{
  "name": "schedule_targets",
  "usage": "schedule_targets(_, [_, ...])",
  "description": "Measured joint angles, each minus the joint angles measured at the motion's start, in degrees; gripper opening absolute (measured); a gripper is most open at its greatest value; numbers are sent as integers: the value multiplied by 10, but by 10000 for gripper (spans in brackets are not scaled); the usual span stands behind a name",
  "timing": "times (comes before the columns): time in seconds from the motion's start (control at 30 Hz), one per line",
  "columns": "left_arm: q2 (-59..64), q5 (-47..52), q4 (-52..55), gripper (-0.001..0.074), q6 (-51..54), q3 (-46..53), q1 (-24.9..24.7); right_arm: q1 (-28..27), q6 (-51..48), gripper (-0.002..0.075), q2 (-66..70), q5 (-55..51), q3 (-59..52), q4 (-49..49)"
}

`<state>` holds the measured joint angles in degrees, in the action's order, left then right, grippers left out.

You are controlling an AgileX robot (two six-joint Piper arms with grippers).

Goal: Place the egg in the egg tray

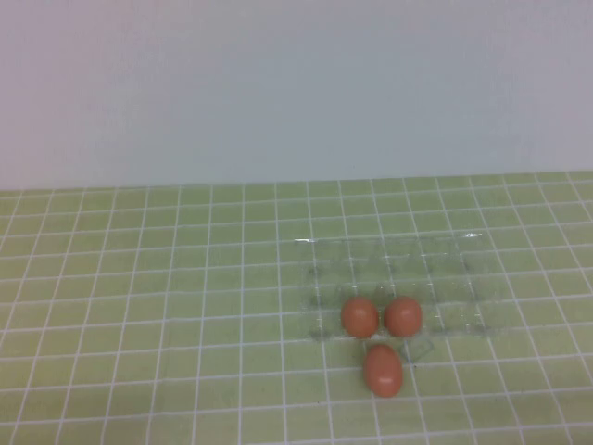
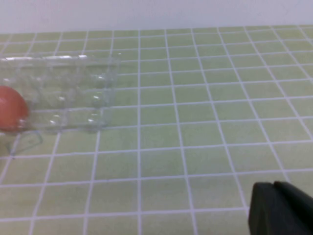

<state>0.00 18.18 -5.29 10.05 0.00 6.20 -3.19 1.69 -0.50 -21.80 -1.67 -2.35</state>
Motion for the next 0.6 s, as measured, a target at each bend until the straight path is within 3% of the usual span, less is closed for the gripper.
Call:
schedule_targets(0.33, [0, 0, 0, -2, 0, 0, 0, 0, 0, -2, 5, -12, 68, -29])
schedule_targets(0.6, [0, 0, 0, -2, 0, 0, 0, 0, 0, -2, 146, -16, 210, 23])
